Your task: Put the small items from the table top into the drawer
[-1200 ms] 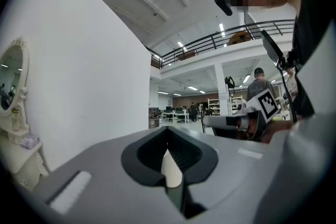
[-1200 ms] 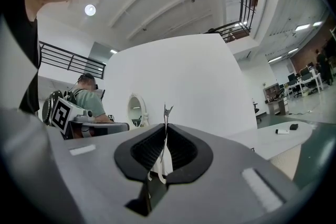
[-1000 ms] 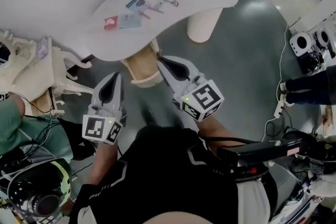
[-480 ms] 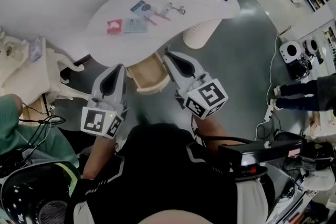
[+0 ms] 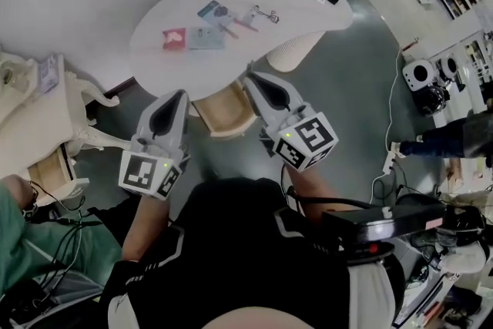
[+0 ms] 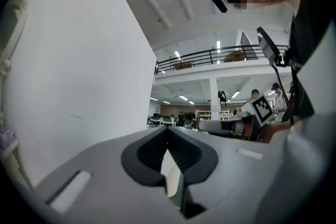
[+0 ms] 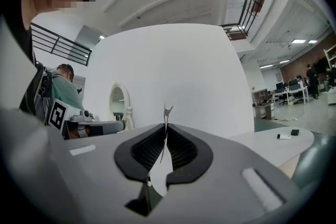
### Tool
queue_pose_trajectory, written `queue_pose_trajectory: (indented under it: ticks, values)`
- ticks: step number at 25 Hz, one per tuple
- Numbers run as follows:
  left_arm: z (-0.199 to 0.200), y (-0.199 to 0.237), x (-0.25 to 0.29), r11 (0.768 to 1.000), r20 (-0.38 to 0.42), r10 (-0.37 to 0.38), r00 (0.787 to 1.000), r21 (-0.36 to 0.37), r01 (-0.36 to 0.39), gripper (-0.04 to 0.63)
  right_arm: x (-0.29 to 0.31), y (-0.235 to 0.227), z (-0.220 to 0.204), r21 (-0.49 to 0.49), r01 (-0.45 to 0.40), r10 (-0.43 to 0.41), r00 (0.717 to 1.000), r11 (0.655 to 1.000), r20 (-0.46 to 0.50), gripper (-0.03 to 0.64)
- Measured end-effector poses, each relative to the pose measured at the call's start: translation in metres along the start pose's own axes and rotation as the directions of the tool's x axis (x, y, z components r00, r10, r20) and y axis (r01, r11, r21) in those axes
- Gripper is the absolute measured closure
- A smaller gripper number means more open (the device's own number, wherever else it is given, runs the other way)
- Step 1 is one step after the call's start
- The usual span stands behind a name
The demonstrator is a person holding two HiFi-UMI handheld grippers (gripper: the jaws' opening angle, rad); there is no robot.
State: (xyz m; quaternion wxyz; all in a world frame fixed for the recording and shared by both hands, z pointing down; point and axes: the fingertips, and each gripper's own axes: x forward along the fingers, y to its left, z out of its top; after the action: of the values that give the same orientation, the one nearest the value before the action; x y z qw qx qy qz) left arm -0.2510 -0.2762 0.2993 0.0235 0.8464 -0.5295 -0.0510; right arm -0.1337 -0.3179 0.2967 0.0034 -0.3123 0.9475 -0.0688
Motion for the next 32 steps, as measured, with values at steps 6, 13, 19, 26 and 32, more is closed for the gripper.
queue_pose_trajectory:
  ticks: [6, 13, 19, 26, 32]
  values:
    - [-0.011, 0.013, 0.007, 0.999, -0.018, -0.036, 0.999, -0.002, 0.036, 0.595, 0.018, -0.005, -0.013, 0.005, 0.020, -0.020, 0.999, 1.000, -0.037, 0.600]
    - [-0.035, 0.028, 0.024, 1.000, -0.071, -0.001, 0.997, -0.013, 0.000, 0.595, 0.041, -0.024, -0.027, -0.005, -0.042, 0.041, 0.996, 0.999, -0.078, 0.600]
    - [-0.058, 0.041, 0.040, 0.994, -0.086, 0.059, 0.995, -0.089, -0.066, 0.595, 0.060, -0.055, -0.057, -0.032, -0.112, 0.106, 0.981, 0.993, -0.165, 0.600]
    - [-0.097, 0.050, 0.054, 0.991, -0.143, 0.099, 0.985, -0.072, -0.110, 0.595, 0.081, -0.074, -0.106, -0.019, -0.245, 0.231, 0.934, 0.969, -0.274, 0.600]
    - [-0.149, 0.046, 0.050, 0.989, -0.242, 0.117, 0.963, -0.065, -0.136, 0.595, 0.082, -0.075, -0.170, -0.012, -0.344, 0.308, 0.855, 0.939, -0.418, 0.600]
